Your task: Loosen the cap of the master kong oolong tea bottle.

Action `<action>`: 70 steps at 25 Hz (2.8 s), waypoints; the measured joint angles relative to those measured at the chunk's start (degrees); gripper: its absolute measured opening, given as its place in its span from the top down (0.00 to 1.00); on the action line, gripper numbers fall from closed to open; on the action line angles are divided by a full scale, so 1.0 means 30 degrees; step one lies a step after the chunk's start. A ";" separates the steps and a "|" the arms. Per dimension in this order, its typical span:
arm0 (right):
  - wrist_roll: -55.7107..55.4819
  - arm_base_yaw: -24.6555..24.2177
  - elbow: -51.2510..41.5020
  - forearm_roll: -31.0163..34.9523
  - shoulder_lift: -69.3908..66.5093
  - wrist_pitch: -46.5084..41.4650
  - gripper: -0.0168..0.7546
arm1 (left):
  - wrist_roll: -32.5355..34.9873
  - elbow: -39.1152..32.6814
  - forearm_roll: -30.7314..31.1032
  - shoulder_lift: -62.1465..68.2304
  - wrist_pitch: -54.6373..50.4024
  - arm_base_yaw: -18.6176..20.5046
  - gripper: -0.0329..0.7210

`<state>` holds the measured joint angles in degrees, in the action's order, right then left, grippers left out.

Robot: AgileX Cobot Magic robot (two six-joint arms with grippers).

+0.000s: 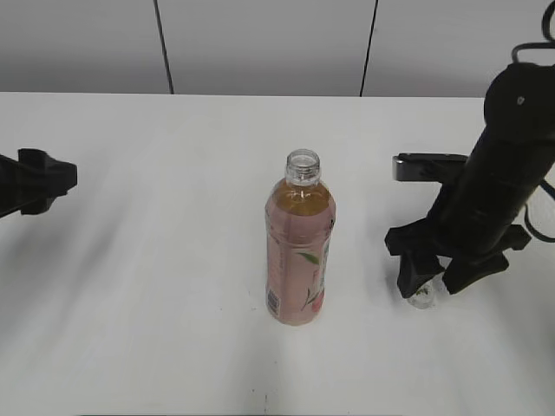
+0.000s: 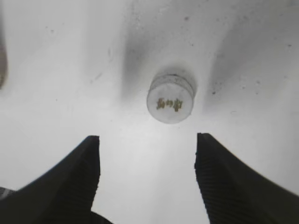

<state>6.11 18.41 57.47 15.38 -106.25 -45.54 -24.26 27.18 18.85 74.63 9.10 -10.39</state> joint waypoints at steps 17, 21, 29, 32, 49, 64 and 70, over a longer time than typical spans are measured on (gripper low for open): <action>-0.0388 0.0000 -0.4863 -0.1612 1.2068 -0.3737 0.35 | 0.5449 0.1822 -0.6639 -1.2760 -1.6478 0.0000 0.37; -0.1078 0.0000 -0.5354 -0.3007 1.5638 -0.5277 0.35 | 0.5471 0.1890 -0.6639 -1.5972 -1.9930 0.0000 0.38; -0.2037 0.0000 -0.7004 -0.4739 2.3422 -0.6948 0.35 | 0.5602 0.1844 -0.6141 -2.0164 -2.3105 0.0000 0.38; -0.2037 0.0000 -0.8214 -0.5125 2.6366 -0.7011 0.35 | 0.5827 0.1690 -0.6092 -2.1451 -2.2737 0.0000 0.38; -0.2037 0.0000 -0.9356 -0.6283 3.5529 -0.5981 0.35 | 0.8086 0.1660 -0.6667 -2.4993 -2.2650 0.0000 0.45; -0.2037 0.0000 -0.9356 -0.6323 3.5529 -0.5925 0.35 | 0.8086 0.1660 -0.6667 -2.4993 -2.2631 0.0000 0.53; -0.2037 -0.0026 -0.9356 -0.6330 3.5529 -0.5902 0.35 | 0.8086 0.1660 -0.6667 -2.4993 -2.2631 0.0000 0.58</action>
<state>0.00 18.33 29.40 -3.62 0.34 -63.25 0.00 32.16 -1.15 -0.35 -58.79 -10.39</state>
